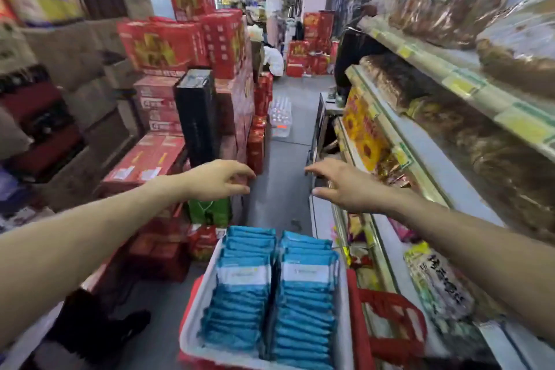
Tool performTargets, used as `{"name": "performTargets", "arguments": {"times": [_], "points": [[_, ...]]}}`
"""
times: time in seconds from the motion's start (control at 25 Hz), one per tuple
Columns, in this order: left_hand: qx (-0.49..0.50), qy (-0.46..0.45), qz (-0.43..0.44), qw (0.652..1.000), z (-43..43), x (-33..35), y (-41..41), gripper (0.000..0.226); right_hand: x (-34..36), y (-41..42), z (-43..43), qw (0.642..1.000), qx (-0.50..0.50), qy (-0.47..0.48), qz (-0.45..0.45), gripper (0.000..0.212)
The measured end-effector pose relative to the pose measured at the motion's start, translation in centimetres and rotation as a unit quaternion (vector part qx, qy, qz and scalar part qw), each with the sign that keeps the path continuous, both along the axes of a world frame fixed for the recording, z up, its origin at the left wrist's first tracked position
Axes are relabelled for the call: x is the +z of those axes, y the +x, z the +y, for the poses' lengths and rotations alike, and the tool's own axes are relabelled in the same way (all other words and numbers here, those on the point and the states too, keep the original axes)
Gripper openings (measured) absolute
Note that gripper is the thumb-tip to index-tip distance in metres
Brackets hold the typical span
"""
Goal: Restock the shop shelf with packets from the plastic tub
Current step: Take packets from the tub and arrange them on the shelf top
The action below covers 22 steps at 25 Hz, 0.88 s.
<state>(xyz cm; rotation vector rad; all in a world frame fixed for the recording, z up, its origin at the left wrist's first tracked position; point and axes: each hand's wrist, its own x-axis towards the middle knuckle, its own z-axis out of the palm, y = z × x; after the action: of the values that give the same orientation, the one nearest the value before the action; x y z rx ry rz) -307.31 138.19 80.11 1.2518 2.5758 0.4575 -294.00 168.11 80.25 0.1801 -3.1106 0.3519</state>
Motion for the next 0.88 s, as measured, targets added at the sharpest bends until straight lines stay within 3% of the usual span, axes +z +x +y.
{"name": "performTargets", "arguments": {"times": [0.12, 0.24, 0.48, 0.68, 0.88], "points": [[-0.025, -0.046, -0.06, 0.997, -2.8, -7.7, 2.7, 0.042, -8.8, 3.4, -2.1, 0.994, 0.034, -0.029, -0.103, 0.034], [-0.093, -0.088, -0.064, 0.99, -5.0, -13.2, 4.7, 0.036, -14.9, 7.1, -2.8, 0.991, 0.06, 0.005, -0.12, 0.027], [-0.135, -0.081, 0.081, 0.984, -6.4, -16.1, 6.2, 0.031, -16.8, 9.3, -3.8, 0.998, 0.044, 0.027, -0.034, 0.026], [-0.146, -0.069, 0.094, 0.982, -5.8, -16.9, 6.8, 0.029, -17.2, 9.8, -4.6, 0.997, 0.026, -0.006, -0.079, 0.025], [-0.151, -0.062, -0.076, 0.984, -4.9, -17.6, 7.2, 0.033, -17.0, 9.2, -4.7, 0.992, 0.037, 0.023, -0.119, 0.034]]}}
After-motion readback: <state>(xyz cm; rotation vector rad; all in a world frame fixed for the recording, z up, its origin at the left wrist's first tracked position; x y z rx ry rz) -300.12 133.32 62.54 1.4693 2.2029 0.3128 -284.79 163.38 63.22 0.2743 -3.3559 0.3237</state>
